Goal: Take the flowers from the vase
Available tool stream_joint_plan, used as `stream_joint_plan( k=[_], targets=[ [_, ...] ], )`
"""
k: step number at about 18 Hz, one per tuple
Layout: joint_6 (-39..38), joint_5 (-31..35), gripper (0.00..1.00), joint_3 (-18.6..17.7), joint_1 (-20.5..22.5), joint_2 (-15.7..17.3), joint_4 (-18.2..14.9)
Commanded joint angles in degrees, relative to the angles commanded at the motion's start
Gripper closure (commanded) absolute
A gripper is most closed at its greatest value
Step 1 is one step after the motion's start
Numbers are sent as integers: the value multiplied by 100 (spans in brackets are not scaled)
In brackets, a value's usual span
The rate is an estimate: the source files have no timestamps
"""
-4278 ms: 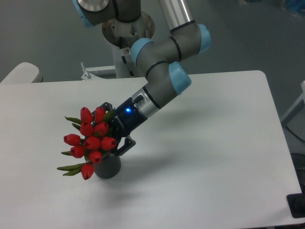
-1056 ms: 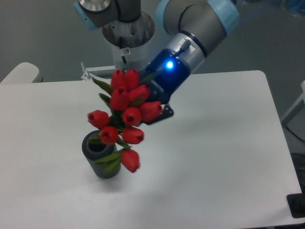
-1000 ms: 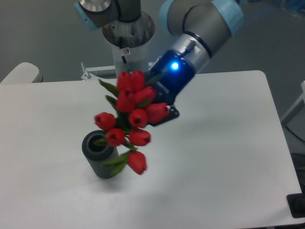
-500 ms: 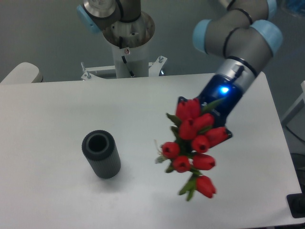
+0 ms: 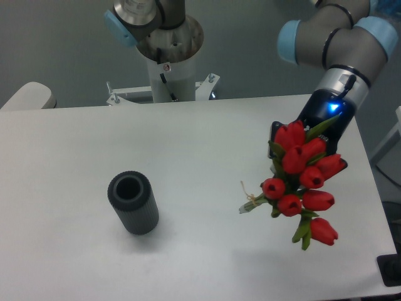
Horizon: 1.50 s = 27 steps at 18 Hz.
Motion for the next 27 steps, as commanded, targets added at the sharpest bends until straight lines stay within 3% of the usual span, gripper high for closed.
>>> stream_joint_plan(
  k=[18,27],
  targets=[
    [800,79,61,-246,0,26,0],
    [897,422,61,-255,-9,44,0]
  ],
)
